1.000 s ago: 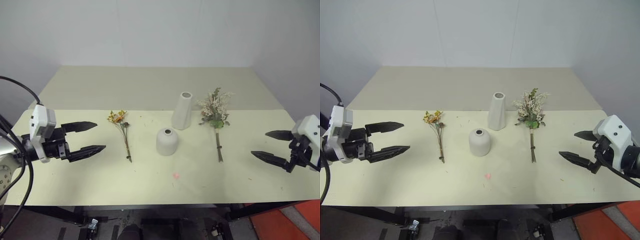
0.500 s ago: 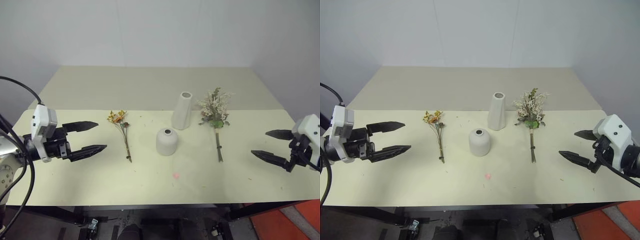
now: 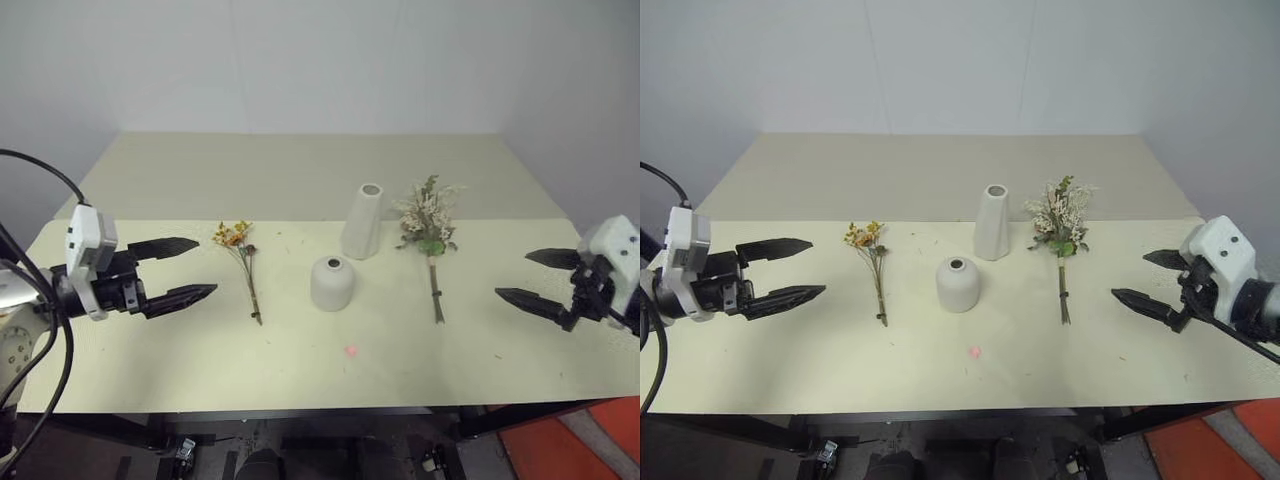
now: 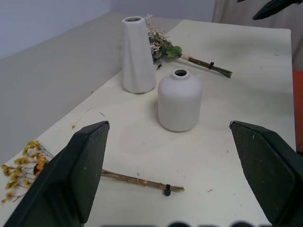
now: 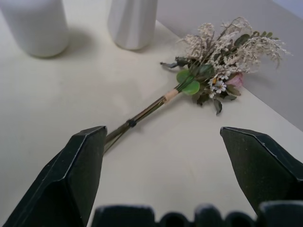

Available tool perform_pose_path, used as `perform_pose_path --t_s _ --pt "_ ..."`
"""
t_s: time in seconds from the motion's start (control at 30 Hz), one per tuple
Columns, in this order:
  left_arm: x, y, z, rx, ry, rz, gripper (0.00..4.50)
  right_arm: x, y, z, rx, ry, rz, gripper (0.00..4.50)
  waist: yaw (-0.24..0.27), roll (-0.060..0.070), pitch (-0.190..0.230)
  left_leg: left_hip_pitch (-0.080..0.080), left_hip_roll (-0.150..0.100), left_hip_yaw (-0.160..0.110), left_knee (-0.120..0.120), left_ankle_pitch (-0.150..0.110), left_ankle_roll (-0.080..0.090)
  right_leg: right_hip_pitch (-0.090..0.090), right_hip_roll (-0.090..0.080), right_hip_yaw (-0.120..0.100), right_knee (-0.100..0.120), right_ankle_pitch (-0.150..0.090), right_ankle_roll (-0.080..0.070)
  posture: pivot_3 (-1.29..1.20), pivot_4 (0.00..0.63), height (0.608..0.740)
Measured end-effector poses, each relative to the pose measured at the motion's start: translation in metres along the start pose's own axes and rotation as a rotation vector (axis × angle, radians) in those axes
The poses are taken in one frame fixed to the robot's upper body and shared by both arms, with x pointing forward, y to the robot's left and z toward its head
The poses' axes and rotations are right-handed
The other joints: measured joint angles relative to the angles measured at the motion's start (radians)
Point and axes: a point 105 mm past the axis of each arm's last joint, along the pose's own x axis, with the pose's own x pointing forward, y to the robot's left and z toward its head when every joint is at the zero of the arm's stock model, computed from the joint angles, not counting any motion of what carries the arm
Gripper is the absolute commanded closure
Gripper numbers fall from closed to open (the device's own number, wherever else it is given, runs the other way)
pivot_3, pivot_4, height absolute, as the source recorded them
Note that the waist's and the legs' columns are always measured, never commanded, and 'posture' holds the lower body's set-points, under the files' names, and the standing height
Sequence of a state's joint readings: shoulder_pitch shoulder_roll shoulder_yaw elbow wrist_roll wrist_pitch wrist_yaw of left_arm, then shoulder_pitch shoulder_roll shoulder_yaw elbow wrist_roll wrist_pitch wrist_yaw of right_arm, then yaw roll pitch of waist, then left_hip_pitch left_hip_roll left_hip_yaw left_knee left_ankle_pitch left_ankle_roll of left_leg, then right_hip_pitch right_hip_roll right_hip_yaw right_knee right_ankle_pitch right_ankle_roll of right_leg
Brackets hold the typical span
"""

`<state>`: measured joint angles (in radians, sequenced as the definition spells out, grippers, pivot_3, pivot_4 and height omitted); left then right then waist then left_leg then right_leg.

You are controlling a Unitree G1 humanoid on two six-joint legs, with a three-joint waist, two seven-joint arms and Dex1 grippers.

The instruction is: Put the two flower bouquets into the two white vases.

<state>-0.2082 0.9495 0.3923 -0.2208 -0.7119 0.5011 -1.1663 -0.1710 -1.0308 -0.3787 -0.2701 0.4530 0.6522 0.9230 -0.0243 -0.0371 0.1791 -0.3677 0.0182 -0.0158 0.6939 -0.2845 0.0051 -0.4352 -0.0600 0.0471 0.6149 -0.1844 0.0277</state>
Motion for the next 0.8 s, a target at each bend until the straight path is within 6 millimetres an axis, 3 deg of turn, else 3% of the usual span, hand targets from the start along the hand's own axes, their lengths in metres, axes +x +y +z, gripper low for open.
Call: perform_pose_path --t_s 0.27,0.4,0.57,0.7,0.8 --pt "0.021 -0.003 0.003 0.037 -0.01 -0.048 0.07 0.077 -0.009 0.012 0.261 0.098 -0.057 0.0 -0.007 0.0 0.0 -0.002 -0.001 -0.001 0.0 0.0 0.0 -0.002 0.0 0.0 0.0 0.002 -0.004 0.0 0.15 0.74" --pt "0.027 -0.003 0.003 0.046 -0.016 -0.053 0.07 0.104 -0.017 0.003 0.399 0.215 -0.091 0.0 -0.005 0.0 0.0 -0.004 -0.001 -0.002 -0.001 0.0 0.0 -0.004 0.0 -0.001 -0.001 0.003 -0.004 0.0 0.15 0.74" --pt "0.03 -0.005 -0.001 0.049 -0.01 -0.062 0.07 0.125 -0.022 -0.005 0.456 0.319 -0.122 0.0 -0.005 0.0 0.0 -0.006 -0.001 -0.002 -0.001 0.0 0.0 -0.005 -0.001 -0.001 -0.002 0.003 -0.004 0.0 0.15 0.74" --pt "0.03 -0.004 -0.005 0.044 0.002 -0.051 0.07 0.129 -0.027 -0.015 0.499 0.378 -0.139 0.0 -0.005 0.0 0.0 -0.006 -0.001 -0.002 -0.001 0.0 0.0 -0.005 -0.001 -0.001 -0.001 0.003 -0.004 0.0 0.15 0.74" --pt "0.029 -0.008 -0.012 0.024 0.016 -0.046 0.0 0.134 -0.026 -0.022 0.519 0.405 -0.128 0.63 -0.014 0.0 0.0 -0.005 -0.001 -0.002 -0.001 0.0 0.0 -0.005 -0.001 -0.001 -0.001 0.003 -0.004 0.0 0.15 0.74"
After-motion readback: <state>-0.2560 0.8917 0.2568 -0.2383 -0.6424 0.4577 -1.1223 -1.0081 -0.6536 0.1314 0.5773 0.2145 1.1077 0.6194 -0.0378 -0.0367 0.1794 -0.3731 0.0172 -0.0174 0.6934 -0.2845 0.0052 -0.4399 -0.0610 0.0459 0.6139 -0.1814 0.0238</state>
